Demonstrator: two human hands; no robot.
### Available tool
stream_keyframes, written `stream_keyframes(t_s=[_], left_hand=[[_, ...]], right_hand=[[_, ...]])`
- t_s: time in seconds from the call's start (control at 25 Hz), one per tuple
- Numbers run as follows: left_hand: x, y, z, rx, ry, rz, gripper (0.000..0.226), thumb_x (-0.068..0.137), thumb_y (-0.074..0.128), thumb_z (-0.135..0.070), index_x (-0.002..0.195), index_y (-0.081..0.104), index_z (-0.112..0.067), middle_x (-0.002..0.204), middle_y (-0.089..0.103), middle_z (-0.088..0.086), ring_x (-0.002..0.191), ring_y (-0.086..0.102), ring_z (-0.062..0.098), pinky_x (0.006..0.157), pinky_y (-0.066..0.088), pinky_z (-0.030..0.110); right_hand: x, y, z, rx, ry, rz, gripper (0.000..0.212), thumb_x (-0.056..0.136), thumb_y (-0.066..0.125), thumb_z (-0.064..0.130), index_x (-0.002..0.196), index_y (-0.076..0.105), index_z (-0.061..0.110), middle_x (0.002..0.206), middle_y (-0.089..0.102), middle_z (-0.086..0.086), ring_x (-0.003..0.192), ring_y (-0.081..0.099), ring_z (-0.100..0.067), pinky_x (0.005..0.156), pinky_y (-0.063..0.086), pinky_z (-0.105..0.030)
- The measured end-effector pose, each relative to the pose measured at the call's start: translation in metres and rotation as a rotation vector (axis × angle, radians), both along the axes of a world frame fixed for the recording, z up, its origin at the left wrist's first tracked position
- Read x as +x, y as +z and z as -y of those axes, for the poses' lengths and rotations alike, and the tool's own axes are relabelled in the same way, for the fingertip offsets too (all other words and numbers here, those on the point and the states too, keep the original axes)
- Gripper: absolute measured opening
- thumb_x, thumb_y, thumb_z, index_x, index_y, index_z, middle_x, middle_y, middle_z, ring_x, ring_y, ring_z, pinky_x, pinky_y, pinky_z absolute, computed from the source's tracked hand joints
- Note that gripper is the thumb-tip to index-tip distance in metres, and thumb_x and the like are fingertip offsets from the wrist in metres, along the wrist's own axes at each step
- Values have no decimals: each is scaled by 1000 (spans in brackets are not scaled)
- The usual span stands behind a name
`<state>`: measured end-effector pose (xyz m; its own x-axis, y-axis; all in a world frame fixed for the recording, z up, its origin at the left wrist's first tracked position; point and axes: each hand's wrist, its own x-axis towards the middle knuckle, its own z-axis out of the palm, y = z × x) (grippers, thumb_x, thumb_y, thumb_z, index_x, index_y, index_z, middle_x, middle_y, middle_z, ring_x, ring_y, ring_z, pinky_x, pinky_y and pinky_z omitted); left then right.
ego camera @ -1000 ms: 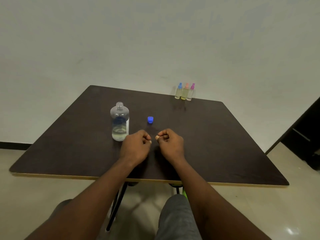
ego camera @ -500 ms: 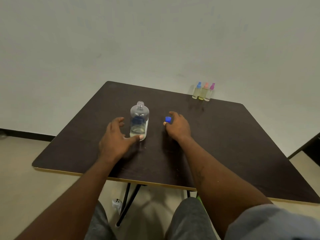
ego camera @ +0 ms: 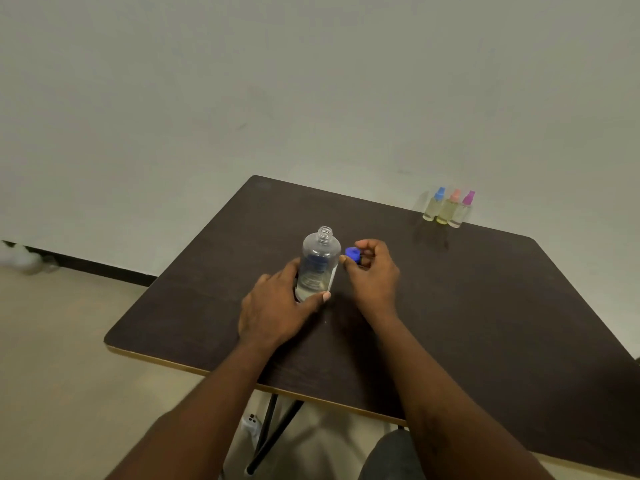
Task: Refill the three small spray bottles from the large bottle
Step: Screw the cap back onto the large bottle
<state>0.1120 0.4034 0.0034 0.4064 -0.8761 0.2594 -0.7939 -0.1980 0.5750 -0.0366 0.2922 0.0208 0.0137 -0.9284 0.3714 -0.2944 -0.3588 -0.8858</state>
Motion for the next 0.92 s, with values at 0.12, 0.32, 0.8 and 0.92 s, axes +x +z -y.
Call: stream_keyframes(t_s=[0.12, 0.32, 0.8, 0.92], left_hand=[[2, -1, 0, -1, -15, -5, 77, 80, 58, -85, 144, 41, -45, 125, 69, -13, 116, 60, 16, 82, 50, 37], [3, -2, 0, 18, -57, -4, 80, 78, 57, -88, 144, 40, -47, 127, 68, -16, 114, 58, 12, 82, 51, 35], [-2, 2, -4, 45, -89, 29, 89, 81, 59, -85, 155, 36, -42, 125, 67, -6, 108, 55, 12, 81, 49, 33], [-1, 0, -4, 44, -92, 25, 90, 79, 57, -87, 155, 35, -44, 125, 68, -8, 106, 55, 11, 80, 49, 32]], right_hand=[[6, 31, -9, 78, 133, 286, 28, 86, 85, 7, 107, 69, 16, 101, 78, -3, 92, 75, -12, 82, 60, -23], [-12, 75, -15, -24, 356, 30, 22, 96, 74, 10, 116, 79, 17, 108, 79, 5, 98, 73, -3, 89, 57, -23], [-14, 97, -32, -211, 415, -314, 17, 93, 79, 16, 109, 80, 22, 105, 76, 13, 94, 72, -5, 81, 57, -18], [-16, 82, -35, -234, 383, -211, 21, 97, 73, 10, 115, 80, 19, 112, 78, 10, 102, 73, -5, 87, 57, -19]])
